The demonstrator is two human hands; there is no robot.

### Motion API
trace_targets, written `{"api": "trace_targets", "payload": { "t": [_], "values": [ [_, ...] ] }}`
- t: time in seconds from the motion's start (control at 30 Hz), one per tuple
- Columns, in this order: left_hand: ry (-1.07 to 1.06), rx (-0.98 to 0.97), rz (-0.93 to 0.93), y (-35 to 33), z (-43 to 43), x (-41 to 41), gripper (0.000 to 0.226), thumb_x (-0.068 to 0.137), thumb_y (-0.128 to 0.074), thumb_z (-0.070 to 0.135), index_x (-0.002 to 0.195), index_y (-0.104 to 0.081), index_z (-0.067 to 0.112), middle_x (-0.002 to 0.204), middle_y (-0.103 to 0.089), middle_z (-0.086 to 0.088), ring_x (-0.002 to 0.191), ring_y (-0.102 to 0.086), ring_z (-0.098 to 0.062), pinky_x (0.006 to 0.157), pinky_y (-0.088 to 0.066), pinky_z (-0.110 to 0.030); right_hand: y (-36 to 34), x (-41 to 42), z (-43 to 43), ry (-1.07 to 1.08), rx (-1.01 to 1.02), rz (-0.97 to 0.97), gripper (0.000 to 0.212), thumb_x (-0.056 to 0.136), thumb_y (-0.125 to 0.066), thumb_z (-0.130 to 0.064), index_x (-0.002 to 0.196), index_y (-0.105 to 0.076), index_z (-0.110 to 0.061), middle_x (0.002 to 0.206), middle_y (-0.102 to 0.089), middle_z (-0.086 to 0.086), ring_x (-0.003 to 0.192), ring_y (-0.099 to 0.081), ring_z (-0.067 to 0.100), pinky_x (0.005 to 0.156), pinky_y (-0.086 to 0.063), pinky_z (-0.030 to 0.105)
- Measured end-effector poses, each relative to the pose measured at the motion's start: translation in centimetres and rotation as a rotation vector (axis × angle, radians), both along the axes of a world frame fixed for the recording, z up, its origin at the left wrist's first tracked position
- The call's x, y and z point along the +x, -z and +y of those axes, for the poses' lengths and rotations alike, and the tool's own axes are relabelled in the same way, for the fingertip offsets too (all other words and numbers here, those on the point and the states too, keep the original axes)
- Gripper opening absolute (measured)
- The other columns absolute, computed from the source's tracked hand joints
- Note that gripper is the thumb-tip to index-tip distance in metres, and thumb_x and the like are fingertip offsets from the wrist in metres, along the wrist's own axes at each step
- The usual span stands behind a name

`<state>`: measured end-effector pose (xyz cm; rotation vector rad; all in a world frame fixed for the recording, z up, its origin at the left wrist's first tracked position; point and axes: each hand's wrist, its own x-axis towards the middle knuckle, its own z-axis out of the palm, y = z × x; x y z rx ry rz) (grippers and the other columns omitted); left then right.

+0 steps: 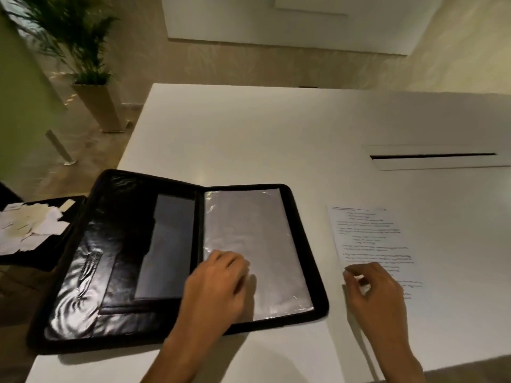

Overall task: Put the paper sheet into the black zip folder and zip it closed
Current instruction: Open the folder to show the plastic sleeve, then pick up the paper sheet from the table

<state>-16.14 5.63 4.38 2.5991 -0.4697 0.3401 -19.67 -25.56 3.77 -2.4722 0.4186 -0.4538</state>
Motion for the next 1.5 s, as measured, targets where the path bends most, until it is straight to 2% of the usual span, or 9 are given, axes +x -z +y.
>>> {"api": "trace_targets", "payload": {
  "t": [0.13, 0.37, 0.5, 0.6, 0.67, 0.87, 1.03, 1.3, 1.5],
  "values": [
    [0.129, -0.049, 0.043, 0.2, -6.4, 1.4, 0.011, 0.096, -0.065, 0.036, 0.095, -0.074, 0.028, 0.104, -0.071, 0.016, 0.097, -0.062, -0.01, 0.069, -0.052, -0.023, -0.5, -0.7, -5.7, 0.159, 0.002, 0.062, 0.011, 0.098, -0.081, -0.018, 0.108, -0.081, -0.014, 0.105, -0.075, 0.005, 0.085, -0.072, 0.026, 0.077, -0.062, 0.045],
    [0.115, -0.352, 0.383, 1.1, -15.8, 2.9, 0.026, 0.103, -0.074, 0.039, 0.124, -0.076, 0.024, 0.112, -0.069, 0.013, 0.096, -0.065, -0.004, 0.083, -0.047, -0.011, 0.6, -0.7, -13.5, 0.3, 0.039, 0.266, 0.04, 0.103, -0.076, -0.031, 0.133, -0.073, -0.005, 0.124, -0.068, 0.016, 0.089, -0.06, 0.025, 0.063, -0.046, 0.025],
    [0.039, -0.634, 0.72, 0.5, -19.9, 3.0, 0.044, 0.107, -0.07, 0.036, 0.148, -0.059, 0.024, 0.143, -0.061, 0.006, 0.108, -0.071, -0.012, 0.096, -0.065, -0.039, 1.2, 0.9, -15.6, 0.325, 0.072, 0.278, 0.046, 0.102, -0.077, -0.033, 0.137, -0.071, -0.004, 0.128, -0.067, 0.018, 0.093, -0.061, 0.027, 0.071, -0.051, 0.033],
    [0.008, -0.761, 0.792, 0.1, -22.2, 2.6, 0.061, 0.109, -0.066, 0.03, 0.163, -0.038, 0.029, 0.154, -0.047, 0.013, 0.141, -0.06, -0.019, 0.116, -0.054, -0.051, 1.2, 2.5, -17.0, 0.337, 0.077, 0.281, 0.051, 0.1, -0.078, -0.036, 0.139, -0.07, -0.003, 0.132, -0.068, 0.02, 0.105, -0.067, 0.035, 0.082, -0.052, 0.038],
    [-0.015, -0.815, 0.807, 0.0, -23.4, 2.5, 0.067, 0.11, -0.065, 0.03, 0.166, -0.029, 0.034, 0.147, -0.042, 0.02, 0.143, -0.053, -0.013, 0.122, -0.049, -0.048, 1.2, 3.7, -17.6, 0.317, 0.083, 0.303, 0.057, 0.099, -0.08, -0.038, 0.141, -0.069, -0.002, 0.132, -0.07, 0.021, 0.114, -0.069, 0.04, 0.086, -0.054, 0.04],
    [-0.157, -0.877, 0.822, 0.7, -25.2, 3.3, 0.051, 0.111, -0.063, 0.024, 0.144, -0.029, 0.045, 0.158, -0.053, -0.006, 0.135, -0.058, -0.021, 0.12, -0.048, -0.057, 0.8, 6.3, -19.1, 0.242, 0.092, 0.44, 0.067, 0.088, -0.089, -0.045, 0.133, -0.067, 0.0, 0.127, -0.069, 0.02, 0.107, -0.067, 0.037, 0.086, -0.055, 0.041],
    [-0.162, -0.895, 0.809, 0.9, -26.0, 3.4, 0.041, 0.11, -0.064, 0.025, 0.123, -0.034, 0.049, 0.137, -0.061, 0.003, 0.115, -0.061, 0.002, 0.113, -0.052, -0.05, 0.6, 7.4, -18.6, 0.183, 0.087, 0.504, 0.093, 0.072, -0.1, -0.051, 0.136, -0.056, 0.0, 0.131, -0.059, 0.021, 0.116, -0.064, 0.042, 0.092, -0.054, 0.044],
    [-0.23, -0.999, 0.845, 2.1, -26.7, 3.8, 0.045, 0.106, -0.071, 0.022, 0.116, -0.036, 0.049, 0.138, -0.058, -0.001, 0.127, -0.062, -0.018, 0.109, -0.048, -0.045, 0.7, 8.2, -18.9, 0.164, 0.107, 0.537, 0.104, 0.065, -0.104, -0.052, 0.138, -0.051, -0.001, 0.134, -0.059, 0.018, 0.13, -0.057, 0.04, 0.103, -0.054, 0.05],
    [-0.249, -1.019, 0.854, 2.4, -26.6, 4.3, 0.045, 0.104, -0.073, 0.028, 0.114, -0.037, 0.053, 0.134, -0.059, 0.008, 0.12, -0.062, -0.01, 0.097, -0.047, -0.041, 0.5, 8.4, -19.3, 0.15, 0.21, 0.527, 0.1, 0.066, -0.104, -0.049, 0.138, -0.053, -0.003, 0.134, -0.056, 0.015, 0.132, -0.053, 0.038, 0.11, -0.051, 0.054]
  ]
}}
